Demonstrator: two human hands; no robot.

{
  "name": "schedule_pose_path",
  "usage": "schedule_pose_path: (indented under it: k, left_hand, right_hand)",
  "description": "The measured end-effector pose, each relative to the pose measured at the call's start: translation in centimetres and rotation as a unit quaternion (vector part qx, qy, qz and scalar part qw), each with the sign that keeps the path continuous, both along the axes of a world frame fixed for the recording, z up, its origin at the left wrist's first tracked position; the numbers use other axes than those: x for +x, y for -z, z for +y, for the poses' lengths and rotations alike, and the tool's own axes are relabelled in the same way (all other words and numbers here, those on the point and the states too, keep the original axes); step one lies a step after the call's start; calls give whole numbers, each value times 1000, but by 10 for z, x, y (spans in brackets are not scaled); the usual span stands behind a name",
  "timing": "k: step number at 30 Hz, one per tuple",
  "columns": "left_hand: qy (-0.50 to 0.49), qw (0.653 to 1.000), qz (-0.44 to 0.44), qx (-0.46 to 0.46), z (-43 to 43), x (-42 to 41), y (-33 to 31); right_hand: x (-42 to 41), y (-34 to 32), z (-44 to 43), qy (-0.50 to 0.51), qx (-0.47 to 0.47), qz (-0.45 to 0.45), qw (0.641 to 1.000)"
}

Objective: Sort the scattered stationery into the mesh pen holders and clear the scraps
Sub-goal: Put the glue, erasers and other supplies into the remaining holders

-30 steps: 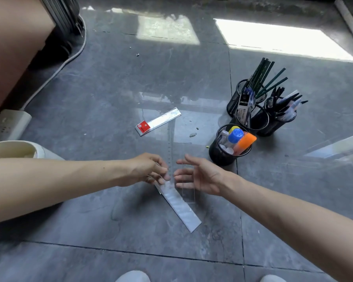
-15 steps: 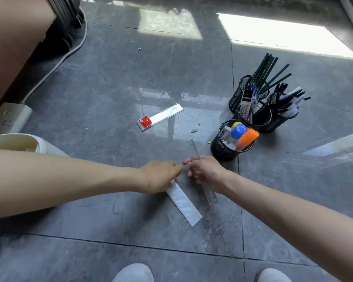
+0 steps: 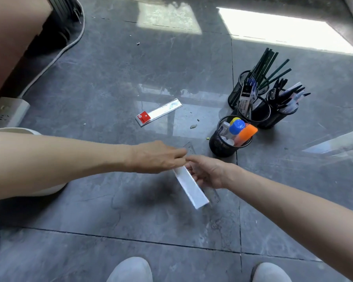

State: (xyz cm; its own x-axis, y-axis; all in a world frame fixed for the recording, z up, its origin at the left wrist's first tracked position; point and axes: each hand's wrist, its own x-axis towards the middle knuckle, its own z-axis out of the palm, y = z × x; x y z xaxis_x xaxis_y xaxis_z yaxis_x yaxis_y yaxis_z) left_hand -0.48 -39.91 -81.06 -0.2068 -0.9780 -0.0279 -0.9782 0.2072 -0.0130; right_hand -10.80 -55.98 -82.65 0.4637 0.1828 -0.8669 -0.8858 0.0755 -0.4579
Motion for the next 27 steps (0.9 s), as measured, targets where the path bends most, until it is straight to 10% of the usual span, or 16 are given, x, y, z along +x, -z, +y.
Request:
schedule_pose_path:
  k: [14, 23, 27]
  left_hand:
    - [-122, 991, 41, -26, 2, 32, 21]
    - [-505, 857, 47, 86, -19, 76, 48]
    - [-465, 879, -15, 103, -30, 75, 42]
  right_hand:
    - [12, 0, 2, 190, 155, -2, 970]
    - [10, 17, -10, 164, 105, -18, 981]
    - [12, 22, -12, 162, 118, -14, 980]
